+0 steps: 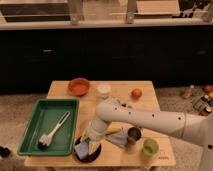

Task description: Wipe purple bowl with sponge

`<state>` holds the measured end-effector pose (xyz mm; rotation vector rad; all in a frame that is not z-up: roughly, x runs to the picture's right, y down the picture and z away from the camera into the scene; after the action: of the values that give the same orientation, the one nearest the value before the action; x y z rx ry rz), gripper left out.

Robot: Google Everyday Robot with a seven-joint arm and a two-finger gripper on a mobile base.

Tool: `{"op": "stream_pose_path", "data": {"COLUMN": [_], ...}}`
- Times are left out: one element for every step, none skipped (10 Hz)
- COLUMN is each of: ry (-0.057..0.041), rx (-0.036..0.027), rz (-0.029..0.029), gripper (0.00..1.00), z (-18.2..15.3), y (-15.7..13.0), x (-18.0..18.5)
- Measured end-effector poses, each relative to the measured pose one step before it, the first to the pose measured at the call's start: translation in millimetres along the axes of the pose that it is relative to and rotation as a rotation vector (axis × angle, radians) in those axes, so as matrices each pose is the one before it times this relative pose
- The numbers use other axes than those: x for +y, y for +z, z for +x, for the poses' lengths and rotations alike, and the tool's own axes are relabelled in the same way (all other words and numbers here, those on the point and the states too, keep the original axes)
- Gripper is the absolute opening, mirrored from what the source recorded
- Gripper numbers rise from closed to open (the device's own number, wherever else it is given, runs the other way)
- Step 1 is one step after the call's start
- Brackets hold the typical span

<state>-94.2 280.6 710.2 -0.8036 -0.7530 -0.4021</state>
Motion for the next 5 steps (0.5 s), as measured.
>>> {"op": "stream_pose_path", "data": {"ry": [-0.00701, -0.01609, -0.01035, -0.01468, -0.01816], "rx": [0.00151, -0.00053, -0.00117, -0.00297, -0.00604], "rz": [0.00751, 0.00295, 0.00255, 0.00183, -0.00055], "gripper": [0.0, 0.0, 0.0, 0.0, 0.0], "z": [-1.1, -4.49, -3.03, -4.24, -6.19], "y": [-0.72, 0.72, -0.52, -0.59, -0.17], "x": [-6.09, -6.59, -2.98, -2.19, -0.78]}}
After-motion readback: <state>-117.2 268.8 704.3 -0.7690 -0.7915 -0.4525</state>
